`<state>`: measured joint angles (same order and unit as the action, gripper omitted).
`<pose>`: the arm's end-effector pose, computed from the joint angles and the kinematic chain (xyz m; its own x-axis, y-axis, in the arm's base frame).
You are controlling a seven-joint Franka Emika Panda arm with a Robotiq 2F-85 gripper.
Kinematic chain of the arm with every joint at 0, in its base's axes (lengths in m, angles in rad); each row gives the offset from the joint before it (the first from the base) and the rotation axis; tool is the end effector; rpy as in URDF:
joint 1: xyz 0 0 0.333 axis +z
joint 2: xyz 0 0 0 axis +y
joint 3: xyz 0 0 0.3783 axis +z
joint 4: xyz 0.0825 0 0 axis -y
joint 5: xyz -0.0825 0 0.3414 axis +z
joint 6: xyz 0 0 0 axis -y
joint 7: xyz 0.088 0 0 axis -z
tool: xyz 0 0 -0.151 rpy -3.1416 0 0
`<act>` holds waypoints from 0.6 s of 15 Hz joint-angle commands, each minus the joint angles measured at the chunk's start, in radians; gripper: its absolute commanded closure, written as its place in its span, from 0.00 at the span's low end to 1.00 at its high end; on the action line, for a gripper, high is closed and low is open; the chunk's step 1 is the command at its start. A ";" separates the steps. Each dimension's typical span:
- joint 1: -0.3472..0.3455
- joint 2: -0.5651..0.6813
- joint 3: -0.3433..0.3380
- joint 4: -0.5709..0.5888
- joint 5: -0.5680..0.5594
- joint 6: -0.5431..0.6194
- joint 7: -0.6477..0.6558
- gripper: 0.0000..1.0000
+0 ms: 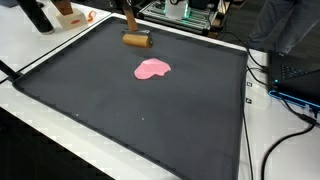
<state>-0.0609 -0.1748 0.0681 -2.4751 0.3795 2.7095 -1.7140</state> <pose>0.4650 -0.0019 0.4493 0.1137 0.9706 0.2119 0.9020 -0.1903 0.3875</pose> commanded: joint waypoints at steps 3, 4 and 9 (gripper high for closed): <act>0.077 -0.123 -0.019 0.002 -0.234 -0.126 0.184 0.77; 0.091 -0.135 -0.019 0.013 -0.255 -0.151 0.209 0.77; 0.139 -0.182 0.003 0.106 -0.378 -0.319 0.348 0.77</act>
<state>0.0498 -0.3165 0.0692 -2.4178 0.0775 2.4951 -1.4432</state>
